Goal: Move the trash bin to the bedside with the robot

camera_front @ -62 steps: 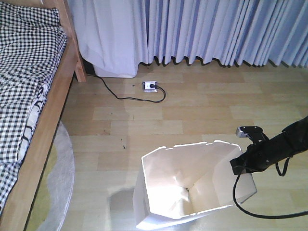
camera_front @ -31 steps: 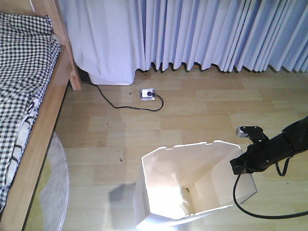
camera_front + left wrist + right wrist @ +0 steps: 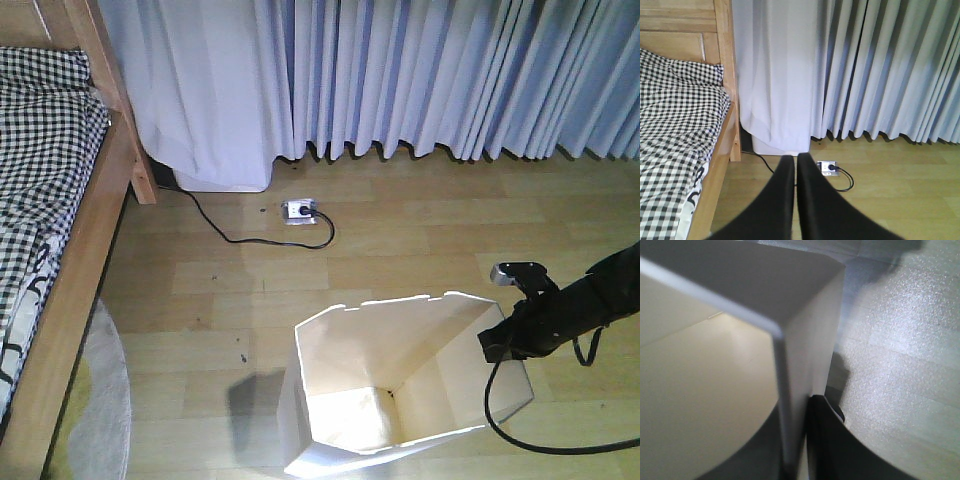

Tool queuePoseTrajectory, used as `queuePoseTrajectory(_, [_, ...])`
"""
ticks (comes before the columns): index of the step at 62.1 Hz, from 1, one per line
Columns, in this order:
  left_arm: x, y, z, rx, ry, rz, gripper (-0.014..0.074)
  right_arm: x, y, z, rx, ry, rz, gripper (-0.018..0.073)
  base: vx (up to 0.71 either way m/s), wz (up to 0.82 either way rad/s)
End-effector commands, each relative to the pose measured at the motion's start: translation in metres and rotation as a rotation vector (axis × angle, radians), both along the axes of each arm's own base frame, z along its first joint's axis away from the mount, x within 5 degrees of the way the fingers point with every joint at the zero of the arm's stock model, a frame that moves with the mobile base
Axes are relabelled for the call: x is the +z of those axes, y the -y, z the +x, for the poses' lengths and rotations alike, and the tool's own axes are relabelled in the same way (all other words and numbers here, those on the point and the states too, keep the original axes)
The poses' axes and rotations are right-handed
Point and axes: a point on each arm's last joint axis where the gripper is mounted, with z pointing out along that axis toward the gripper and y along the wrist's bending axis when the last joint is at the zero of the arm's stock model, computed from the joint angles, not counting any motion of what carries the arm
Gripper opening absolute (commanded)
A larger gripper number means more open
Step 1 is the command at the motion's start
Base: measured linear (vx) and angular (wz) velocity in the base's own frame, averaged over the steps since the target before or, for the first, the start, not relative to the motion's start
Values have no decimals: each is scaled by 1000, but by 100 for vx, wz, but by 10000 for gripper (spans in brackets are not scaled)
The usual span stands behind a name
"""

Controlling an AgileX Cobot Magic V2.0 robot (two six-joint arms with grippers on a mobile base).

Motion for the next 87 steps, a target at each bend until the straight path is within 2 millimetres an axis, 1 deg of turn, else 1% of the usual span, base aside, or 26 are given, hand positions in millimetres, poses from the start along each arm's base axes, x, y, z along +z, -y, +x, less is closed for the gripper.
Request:
queuePoseTrajectory(1, [3, 0, 0, 4, 72, -10, -6, 33, -11, 9, -3, 26, 162, -5, 14, 1])
queuePoseTrajectory(87, [3, 0, 0, 4, 72, -10, -6, 33, -11, 9, -3, 26, 162, -5, 15, 4])
